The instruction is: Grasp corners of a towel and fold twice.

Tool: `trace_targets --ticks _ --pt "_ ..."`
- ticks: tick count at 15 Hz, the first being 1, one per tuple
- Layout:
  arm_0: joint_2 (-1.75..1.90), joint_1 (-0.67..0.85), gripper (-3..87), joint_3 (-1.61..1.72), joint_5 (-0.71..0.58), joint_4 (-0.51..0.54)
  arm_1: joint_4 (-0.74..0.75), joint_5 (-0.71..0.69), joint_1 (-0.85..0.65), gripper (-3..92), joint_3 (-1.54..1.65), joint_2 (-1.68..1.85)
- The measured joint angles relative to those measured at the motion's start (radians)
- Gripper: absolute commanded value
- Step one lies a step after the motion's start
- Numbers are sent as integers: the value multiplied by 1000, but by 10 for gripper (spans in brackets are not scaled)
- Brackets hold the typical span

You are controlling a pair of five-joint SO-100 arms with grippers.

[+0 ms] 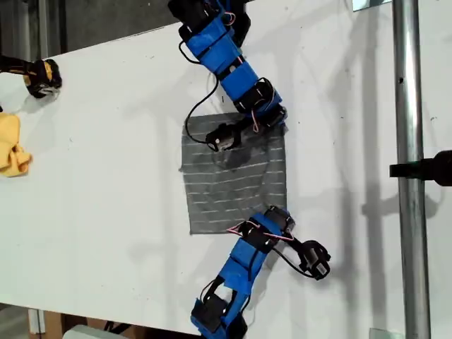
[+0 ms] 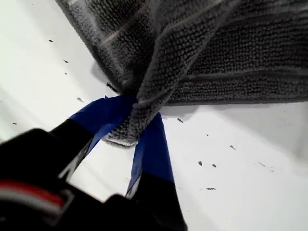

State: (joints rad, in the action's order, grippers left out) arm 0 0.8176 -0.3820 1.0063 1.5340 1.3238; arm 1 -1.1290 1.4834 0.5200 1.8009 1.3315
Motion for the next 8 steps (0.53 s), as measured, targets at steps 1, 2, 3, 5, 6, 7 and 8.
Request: trace_targets --ticks 1,2,3,5,6,7,8 --pt "9 0 -15 -17 -5 34 -14 0 3 -2 -15 -2" --pt "29 -15 -15 -17 -20 72 -46 2 11 -2 -41 -3" --pt "72 -32 -15 -17 -44 109 -106 2 21 -2 -87 -3" --pt "184 -83 -15 -35 -66 181 -245 44 75 -2 -216 2" --pt "262 -109 -15 -34 -57 216 -345 92 106 -2 -301 20" --pt "351 -126 -15 -26 -46 238 -388 115 126 -2 -337 74" --pt "413 -132 -15 -25 -44 255 -408 120 133 -2 -353 110"
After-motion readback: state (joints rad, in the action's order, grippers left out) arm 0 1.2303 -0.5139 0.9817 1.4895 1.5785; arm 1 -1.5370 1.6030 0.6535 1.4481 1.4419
